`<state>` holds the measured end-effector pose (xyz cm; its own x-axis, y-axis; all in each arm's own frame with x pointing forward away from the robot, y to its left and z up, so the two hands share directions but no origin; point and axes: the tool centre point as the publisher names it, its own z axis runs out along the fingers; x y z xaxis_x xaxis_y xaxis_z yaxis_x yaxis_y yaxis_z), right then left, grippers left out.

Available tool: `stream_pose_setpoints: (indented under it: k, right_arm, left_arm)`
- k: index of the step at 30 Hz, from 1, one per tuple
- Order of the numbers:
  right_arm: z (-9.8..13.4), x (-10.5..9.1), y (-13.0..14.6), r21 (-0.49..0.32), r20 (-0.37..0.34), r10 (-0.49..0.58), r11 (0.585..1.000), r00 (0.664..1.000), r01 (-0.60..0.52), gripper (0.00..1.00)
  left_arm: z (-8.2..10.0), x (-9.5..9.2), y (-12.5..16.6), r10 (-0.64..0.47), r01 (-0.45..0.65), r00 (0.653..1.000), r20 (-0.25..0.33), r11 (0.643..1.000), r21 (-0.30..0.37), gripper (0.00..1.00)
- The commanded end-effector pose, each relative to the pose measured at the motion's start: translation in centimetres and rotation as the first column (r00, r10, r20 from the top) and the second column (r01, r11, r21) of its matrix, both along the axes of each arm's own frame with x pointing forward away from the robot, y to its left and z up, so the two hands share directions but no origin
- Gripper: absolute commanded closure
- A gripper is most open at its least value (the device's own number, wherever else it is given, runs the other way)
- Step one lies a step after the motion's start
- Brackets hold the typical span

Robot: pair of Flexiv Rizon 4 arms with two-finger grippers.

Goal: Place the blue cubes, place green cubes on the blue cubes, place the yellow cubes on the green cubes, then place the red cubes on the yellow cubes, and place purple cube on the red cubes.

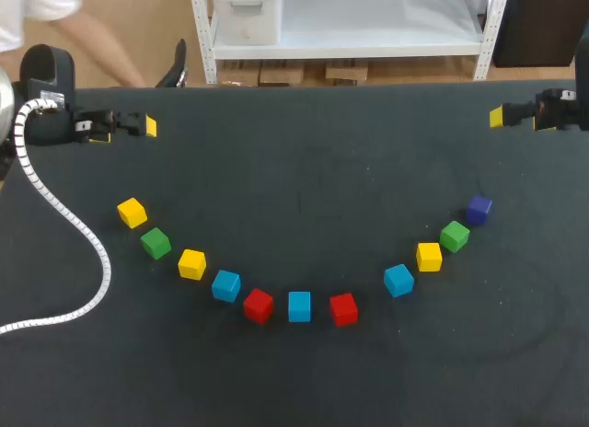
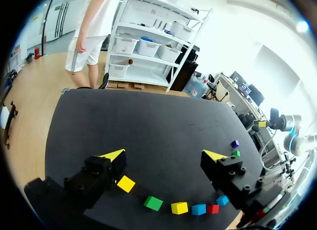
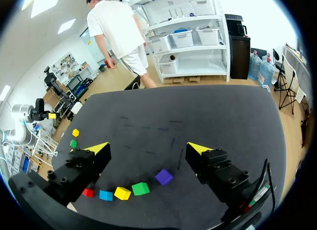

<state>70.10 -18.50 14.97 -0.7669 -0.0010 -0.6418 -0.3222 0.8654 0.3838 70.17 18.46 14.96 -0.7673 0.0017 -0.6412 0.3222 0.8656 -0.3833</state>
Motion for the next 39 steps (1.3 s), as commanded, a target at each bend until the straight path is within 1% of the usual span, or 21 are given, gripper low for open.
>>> stream_pose_setpoints:
  k: [1, 20, 22, 23, 25, 26, 28, 30, 31, 32, 34, 35, 37, 38, 39]
  right_arm:
    - [0.0, 0.0, 0.0, 0.000, 0.000, -0.001, 1.000, 1.000, 0.001, 0.00]
    - [0.0, 0.0, 0.0, 0.000, 0.000, -0.001, 1.000, 1.000, 0.001, 0.00]
    - [0.0, 0.0, 0.0, 0.000, 0.000, -0.001, 1.000, 1.000, 0.001, 0.00]
    - [0.0, 0.0, 0.0, 0.000, 0.000, -0.001, 1.000, 1.000, 0.001, 0.00]
    - [0.0, 0.0, 0.0, 0.000, 0.000, -0.001, 1.000, 1.000, 0.001, 0.00]
    - [0.0, 0.0, 0.0, 0.000, 0.000, -0.001, 1.000, 1.000, 0.001, 0.00]
    - [0.0, 0.0, 0.0, 0.000, 0.000, -0.001, 1.000, 1.000, 0.001, 0.00]
    - [0.0, 0.0, 0.0, 0.000, 0.000, -0.001, 1.000, 1.000, 0.001, 0.00]
    - [0.0, 0.0, 0.0, 0.000, 0.000, -0.001, 1.000, 1.000, 0.001, 0.00]
    - [0.0, 0.0, 0.0, 0.000, 0.000, -0.001, 1.000, 1.000, 0.001, 0.00]
    - [0.0, 0.0, 0.0, 0.000, 0.000, -0.001, 1.000, 1.000, 0.001, 0.00]
    - [0.0, 0.0, 0.0, 0.000, 0.000, -0.001, 1.000, 1.000, 0.001, 0.00]
    - [0.0, 0.0, 0.0, 0.000, 0.000, -0.001, 1.000, 1.000, 0.001, 0.00]
    - [0.0, 0.0, 0.0, 0.000, 0.000, -0.001, 1.000, 1.000, 0.001, 0.00]
    - [0.0, 0.0, 0.0, 0.000, 0.000, -0.001, 1.000, 1.000, 0.001, 0.00]
  left_arm:
    - [0.1, 0.0, 0.0, 0.001, -0.001, 1.000, -0.002, 1.000, 0.002, 0.00]
    - [0.1, 0.0, 0.0, 0.001, -0.001, 1.000, -0.002, 1.000, 0.002, 0.00]
    - [0.3, 0.3, 0.5, -0.036, 0.034, 0.999, 0.036, 0.998, 0.048, 0.00]
    - [0.3, 0.5, 0.7, -0.055, 0.053, 0.998, 0.027, 0.997, 0.064, 0.00]
    - [0.4, 0.8, 1.1, -0.089, 0.082, 0.995, 0.043, 0.988, 0.132, 0.00]
    - [0.5, 0.9, 1.2, -0.105, 0.098, 0.994, 0.040, 0.983, 0.156, 0.00]
    - [0.8, 1.2, 1.5, -0.141, 0.130, 0.989, 0.053, 0.976, 0.174, 0.00]
    - [1.1, 1.3, 1.6, -0.188, 0.167, 0.979, 0.079, 0.962, 0.217, 0.00]
    - [1.2, 1.4, 1.5, -0.218, 0.193, 0.972, 0.092, 0.956, 0.221, 0.00]
    - [1.3, 1.4, 1.5, -0.245, 0.216, 0.964, 0.098, 0.946, 0.240, 0.00]
    - [1.4, 1.5, 1.5, -0.311, 0.271, 0.943, 0.120, 0.925, 0.267, 0.00]
    - [1.4, 1.5, 1.4, -0.356, 0.312, 0.927, 0.116, 0.905, 0.290, 0.00]
    - [1.4, 1.4, 1.3, -0.423, 0.369, 0.895, 0.141, 0.880, 0.300, 0.00]
    - [1.5, 1.3, 1.2, -0.462, 0.405, 0.876, 0.139, 0.861, 0.309, 0.00]
    - [1.6, 1.3, 1.2, -0.510, 0.447, 0.848, 0.145, 0.835, 0.321, 0.00]
